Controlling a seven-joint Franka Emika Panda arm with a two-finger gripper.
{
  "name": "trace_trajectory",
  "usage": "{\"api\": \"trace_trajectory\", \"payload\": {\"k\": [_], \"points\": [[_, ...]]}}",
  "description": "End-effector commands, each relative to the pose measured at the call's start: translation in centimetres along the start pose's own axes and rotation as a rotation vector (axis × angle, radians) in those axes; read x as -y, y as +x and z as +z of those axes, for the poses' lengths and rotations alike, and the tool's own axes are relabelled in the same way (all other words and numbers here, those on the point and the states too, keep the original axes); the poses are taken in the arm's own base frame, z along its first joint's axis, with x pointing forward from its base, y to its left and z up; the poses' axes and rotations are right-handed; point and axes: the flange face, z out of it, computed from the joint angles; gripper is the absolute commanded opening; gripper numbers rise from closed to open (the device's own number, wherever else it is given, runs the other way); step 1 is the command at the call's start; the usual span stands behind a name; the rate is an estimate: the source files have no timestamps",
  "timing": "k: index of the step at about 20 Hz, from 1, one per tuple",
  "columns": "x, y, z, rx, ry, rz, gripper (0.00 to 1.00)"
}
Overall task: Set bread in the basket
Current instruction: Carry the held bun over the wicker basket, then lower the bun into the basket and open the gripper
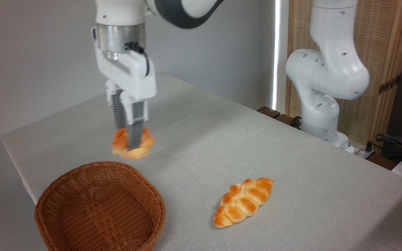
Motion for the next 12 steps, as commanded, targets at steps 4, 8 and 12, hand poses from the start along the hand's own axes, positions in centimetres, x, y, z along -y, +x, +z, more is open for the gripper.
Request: {"api": "trace_trajectory", "payload": {"k": [4,8,12], "points": [[2.0,3.6,4.8,-0.083,0.076,0.032,0.78],[0.3,5.1,8.3,0.001,0.103,0.135,1.0],[0.0,5.9,9.5,-0.018,0.111,0.148,1.0]]}}
